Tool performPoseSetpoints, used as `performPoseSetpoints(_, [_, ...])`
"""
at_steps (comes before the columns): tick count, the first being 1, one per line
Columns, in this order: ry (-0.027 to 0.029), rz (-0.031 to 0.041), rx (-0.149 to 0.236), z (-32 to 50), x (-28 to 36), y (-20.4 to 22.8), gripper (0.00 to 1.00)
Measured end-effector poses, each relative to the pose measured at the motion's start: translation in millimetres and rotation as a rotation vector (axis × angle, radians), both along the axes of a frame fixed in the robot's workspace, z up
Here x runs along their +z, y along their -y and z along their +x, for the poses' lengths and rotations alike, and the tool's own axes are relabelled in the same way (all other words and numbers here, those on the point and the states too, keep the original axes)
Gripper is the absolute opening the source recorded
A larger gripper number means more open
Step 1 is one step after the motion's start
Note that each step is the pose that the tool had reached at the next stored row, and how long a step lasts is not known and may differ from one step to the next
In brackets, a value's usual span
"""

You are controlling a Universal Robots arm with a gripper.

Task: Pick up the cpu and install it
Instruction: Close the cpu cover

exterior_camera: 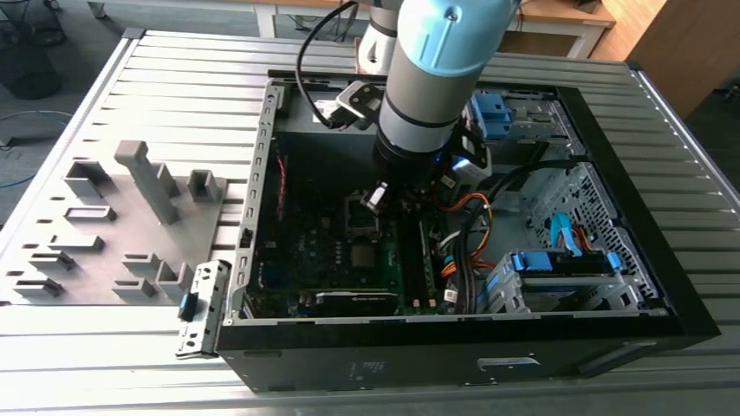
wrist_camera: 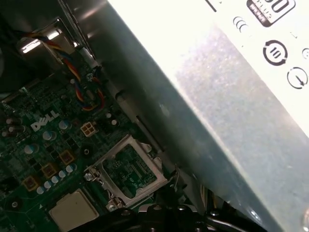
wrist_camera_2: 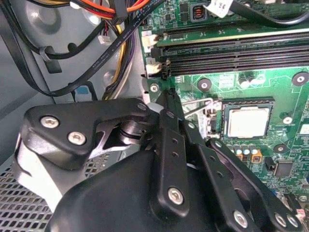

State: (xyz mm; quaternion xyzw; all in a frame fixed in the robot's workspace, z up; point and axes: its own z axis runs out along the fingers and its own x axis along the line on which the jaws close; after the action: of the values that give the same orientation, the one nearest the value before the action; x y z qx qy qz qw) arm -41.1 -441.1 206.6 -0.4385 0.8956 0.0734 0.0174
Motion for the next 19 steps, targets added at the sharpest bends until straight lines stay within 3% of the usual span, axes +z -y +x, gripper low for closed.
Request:
performPoseSetpoints(8, [0.0010, -0.0001, 0.002, -0.2, 4.6, 5.0, 0.10])
performPoseSetpoints(19, [0.0010, -0.0001, 0.003, -0.2, 11.2, 15.7, 0.10])
